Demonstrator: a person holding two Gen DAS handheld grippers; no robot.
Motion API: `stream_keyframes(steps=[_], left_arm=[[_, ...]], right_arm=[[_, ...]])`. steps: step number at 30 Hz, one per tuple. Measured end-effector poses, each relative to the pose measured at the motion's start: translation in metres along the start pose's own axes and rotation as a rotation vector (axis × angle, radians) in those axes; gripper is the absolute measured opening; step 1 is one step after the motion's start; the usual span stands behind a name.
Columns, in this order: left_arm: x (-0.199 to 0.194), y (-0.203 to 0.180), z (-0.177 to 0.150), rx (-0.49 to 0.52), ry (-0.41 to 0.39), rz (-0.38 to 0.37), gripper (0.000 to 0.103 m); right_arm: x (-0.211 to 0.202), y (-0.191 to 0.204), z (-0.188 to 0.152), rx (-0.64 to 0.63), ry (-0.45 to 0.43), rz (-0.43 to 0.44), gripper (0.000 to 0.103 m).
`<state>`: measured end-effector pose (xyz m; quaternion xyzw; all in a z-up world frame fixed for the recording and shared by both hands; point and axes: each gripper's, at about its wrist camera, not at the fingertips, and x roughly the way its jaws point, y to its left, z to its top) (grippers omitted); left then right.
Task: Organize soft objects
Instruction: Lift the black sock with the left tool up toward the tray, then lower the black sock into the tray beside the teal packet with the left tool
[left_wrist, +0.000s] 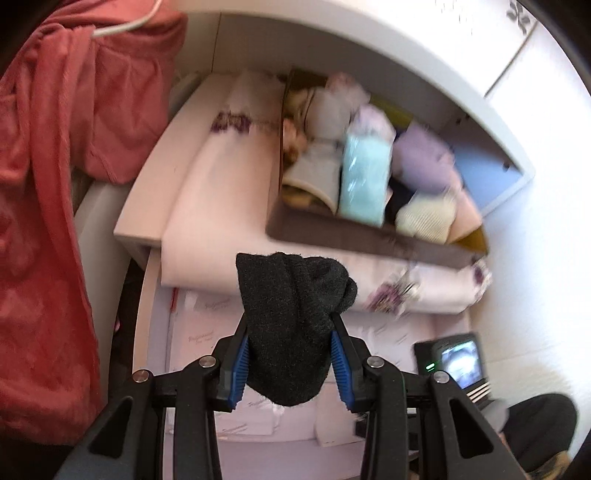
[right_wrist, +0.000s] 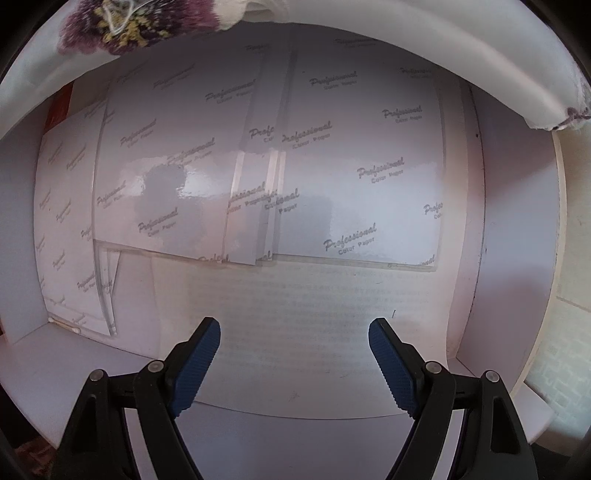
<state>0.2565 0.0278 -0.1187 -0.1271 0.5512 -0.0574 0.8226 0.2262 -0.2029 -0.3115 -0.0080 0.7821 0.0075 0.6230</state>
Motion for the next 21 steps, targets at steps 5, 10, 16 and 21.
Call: stream_keyframes(steps=[5,10,16,21], left_arm=[[-0.013,-0.006,0.014,-0.033,-0.014,-0.066,0.039],[-0.02,-0.026,0.037,-0.014,-0.029,-0.127,0.039],[-0.014,-0.052,0.068,-0.007,-0.036,-0.19,0.039],[0.002,-0.073,0.088,-0.008,-0.028,-0.205,0.039]], right_arm=[[-0.001,0.002,0.001,-0.002,0.001,0.002,0.083],[0.0,0.004,0.001,-0.007,0.001,0.002,0.083],[0.005,0.007,0.004,-0.004,0.007,0.012,0.083],[0.003,0.004,0.004,0.001,0.01,0.028,0.083]])
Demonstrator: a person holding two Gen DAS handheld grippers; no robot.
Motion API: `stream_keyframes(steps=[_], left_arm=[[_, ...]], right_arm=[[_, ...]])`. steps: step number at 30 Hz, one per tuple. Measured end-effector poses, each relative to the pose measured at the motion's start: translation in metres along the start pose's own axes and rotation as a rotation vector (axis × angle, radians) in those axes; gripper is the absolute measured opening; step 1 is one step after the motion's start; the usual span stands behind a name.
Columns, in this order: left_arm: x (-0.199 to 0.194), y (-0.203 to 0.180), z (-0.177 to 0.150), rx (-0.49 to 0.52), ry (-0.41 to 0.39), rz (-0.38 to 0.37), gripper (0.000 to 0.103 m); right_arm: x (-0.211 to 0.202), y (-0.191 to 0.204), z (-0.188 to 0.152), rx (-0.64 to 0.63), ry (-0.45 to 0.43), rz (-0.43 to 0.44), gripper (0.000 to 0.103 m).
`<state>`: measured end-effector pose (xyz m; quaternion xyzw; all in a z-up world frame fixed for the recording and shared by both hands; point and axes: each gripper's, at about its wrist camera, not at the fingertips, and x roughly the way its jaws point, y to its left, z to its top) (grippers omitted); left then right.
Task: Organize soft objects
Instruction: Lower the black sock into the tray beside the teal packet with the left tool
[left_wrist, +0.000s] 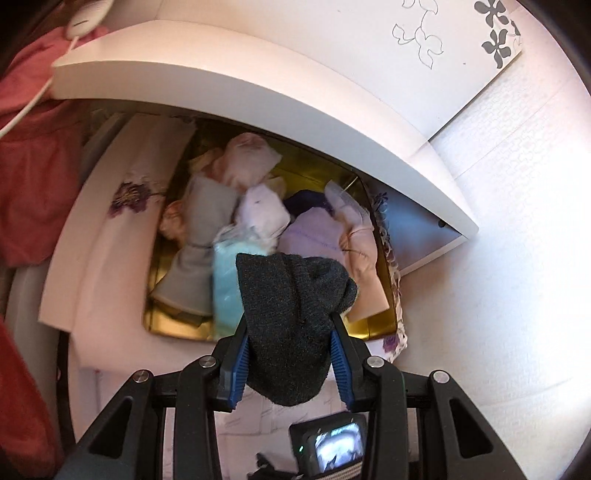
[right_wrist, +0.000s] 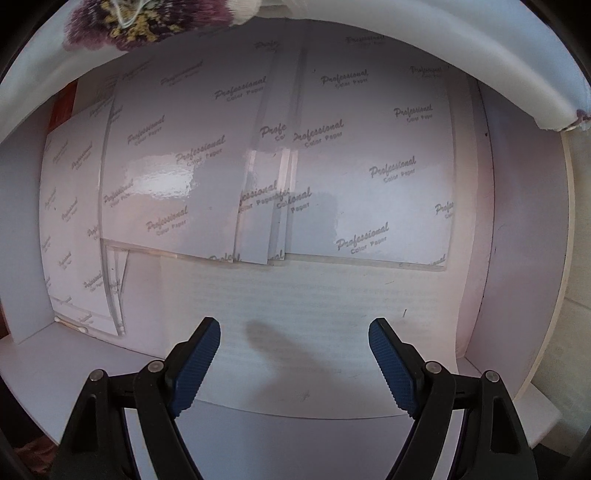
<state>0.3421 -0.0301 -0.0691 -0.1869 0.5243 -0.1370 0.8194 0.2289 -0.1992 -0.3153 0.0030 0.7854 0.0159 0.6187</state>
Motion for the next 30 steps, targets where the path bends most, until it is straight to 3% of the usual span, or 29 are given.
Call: stream_keyframes(steps=[6,12,20,26,30], left_arm=[[0.026,-0.007,0.017,-0.014,-0.008,0.007,0.039],[0.056,-0.003,0.01,0.01,0.036,0.074,0.038],[0.062,0.004,-0.002,0.023,0.033,0.102,0.038],[0.074,0.0,-0.006,0.088,0.043,0.147,0.038],[0.071,0.002,-0.008,0.078,0.043,0.128,0.041]], right_arm=[[-0.001,0.003,-0.001,-0.014,0.001,0.014,0.083],[0.001,0.006,0.0,-0.013,0.007,0.033,0.083],[0.001,0.013,-0.001,-0.024,0.007,0.049,0.083],[0.001,0.018,-0.001,-0.024,0.005,0.048,0.083],[0.002,0.019,-0.001,-0.027,0.004,0.044,0.083]])
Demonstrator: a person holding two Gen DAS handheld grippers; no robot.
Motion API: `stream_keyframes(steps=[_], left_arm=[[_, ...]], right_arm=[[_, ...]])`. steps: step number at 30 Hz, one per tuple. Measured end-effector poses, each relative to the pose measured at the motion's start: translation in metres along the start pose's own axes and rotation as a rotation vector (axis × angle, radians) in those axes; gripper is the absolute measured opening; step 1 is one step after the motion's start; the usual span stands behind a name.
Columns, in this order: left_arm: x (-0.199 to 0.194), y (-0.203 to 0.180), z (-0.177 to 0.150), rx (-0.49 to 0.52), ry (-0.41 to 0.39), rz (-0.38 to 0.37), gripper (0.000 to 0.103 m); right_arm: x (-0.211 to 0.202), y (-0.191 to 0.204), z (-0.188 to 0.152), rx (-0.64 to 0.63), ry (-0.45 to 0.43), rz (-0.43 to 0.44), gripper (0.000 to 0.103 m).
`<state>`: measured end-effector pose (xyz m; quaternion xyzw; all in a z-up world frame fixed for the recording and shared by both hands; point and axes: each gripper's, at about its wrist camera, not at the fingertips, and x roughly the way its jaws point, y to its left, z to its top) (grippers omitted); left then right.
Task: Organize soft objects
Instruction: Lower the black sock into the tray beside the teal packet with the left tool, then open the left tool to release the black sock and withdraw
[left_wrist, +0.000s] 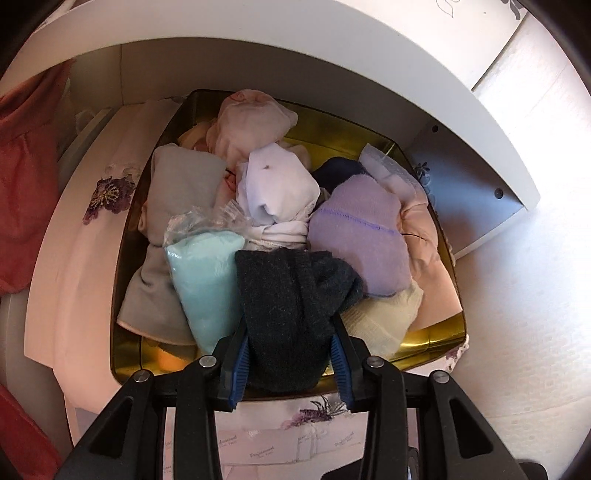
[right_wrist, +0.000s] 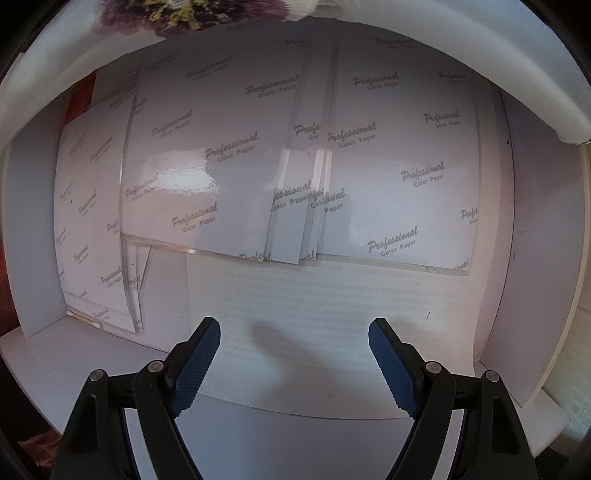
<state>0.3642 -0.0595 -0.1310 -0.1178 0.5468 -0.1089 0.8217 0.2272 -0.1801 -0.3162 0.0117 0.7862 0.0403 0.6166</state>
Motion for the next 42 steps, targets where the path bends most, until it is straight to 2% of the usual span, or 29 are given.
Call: stream_keyframes(steps=[5,14,19,23,32,42], left_arm=[[-0.011,0.0,-0.006,-0.008,-0.006,-0.021,0.045],[-0.021,-0.023,-0.007,0.028,-0.051,0.024,0.045],[-0.004,-0.018,0.001,0.024,-0.013,0.069,0.042],[0.003,-0.014,-0.001,0.011,-0.005,0.065,0.042],[-0.009,-0.018,-0.015,0.044,-0.024,0.077,0.048],[-0.031,-0.009,-0.029,0.058,-0.054,0.114,0.048]], right_arm=[[-0.001,-0.001,0.0,-0.004,-0.001,-0.004,0.083],[-0.003,0.003,-0.001,-0.016,-0.005,-0.018,0.083],[-0.002,0.006,-0.001,-0.021,-0.002,-0.015,0.083],[-0.002,0.006,-0.002,-0.022,0.0,-0.012,0.083],[-0.001,0.006,-0.002,-0.024,-0.004,-0.017,0.083],[-0.005,0.009,-0.003,-0.033,-0.024,-0.032,0.083]])
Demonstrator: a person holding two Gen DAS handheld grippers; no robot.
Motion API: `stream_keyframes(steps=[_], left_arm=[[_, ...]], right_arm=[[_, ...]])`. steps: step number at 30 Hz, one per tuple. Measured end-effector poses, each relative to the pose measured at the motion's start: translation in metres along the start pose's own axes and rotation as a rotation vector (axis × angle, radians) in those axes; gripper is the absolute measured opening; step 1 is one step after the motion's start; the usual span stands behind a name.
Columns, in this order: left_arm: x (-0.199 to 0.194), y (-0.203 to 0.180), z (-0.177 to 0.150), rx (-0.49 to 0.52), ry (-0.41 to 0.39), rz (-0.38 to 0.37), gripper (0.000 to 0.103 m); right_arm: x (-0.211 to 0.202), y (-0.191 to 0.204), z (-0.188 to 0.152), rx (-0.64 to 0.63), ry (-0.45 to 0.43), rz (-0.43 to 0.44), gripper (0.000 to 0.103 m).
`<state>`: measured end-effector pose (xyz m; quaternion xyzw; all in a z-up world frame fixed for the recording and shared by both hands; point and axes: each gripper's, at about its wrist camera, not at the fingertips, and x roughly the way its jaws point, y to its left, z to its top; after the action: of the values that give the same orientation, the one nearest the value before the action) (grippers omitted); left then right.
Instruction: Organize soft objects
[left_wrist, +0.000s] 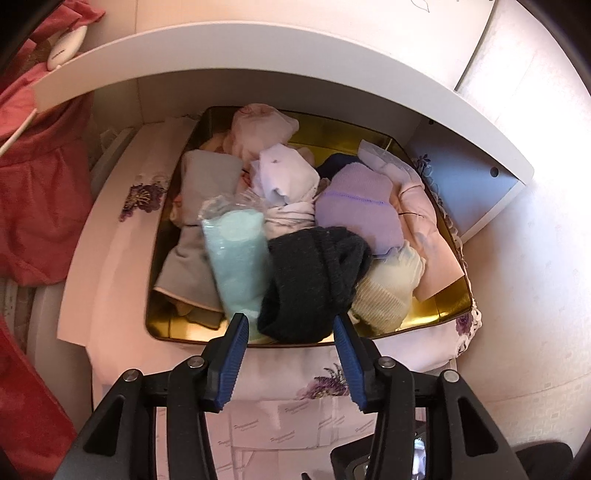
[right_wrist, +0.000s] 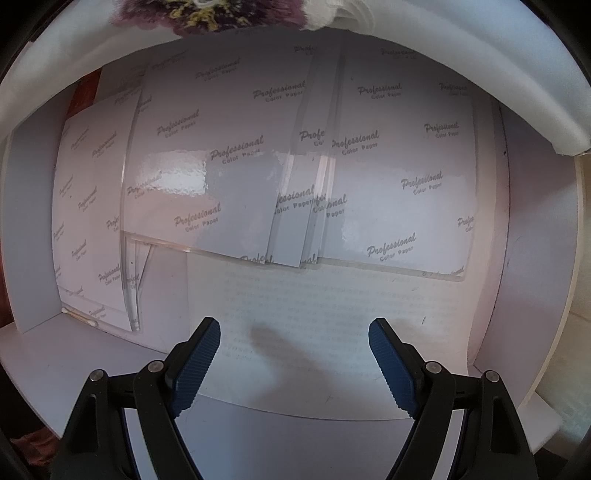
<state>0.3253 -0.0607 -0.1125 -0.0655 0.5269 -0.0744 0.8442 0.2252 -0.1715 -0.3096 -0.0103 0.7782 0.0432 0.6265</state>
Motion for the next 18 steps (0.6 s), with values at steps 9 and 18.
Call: stream_keyframes(steps=[9,18], left_arm=[[-0.023,0.021,-0.012,-0.024,-0.03,0.024,0.048],[-0.029,0.058,-0.056,-0.069,0.036,0.094,0.048]], right_arm=[[-0.014,0.004,-0.003,-0.008,-0.063,-0.035,0.083],[-0.027,0.0,-0.001,-0.003,-0.111,-0.074,0.083]])
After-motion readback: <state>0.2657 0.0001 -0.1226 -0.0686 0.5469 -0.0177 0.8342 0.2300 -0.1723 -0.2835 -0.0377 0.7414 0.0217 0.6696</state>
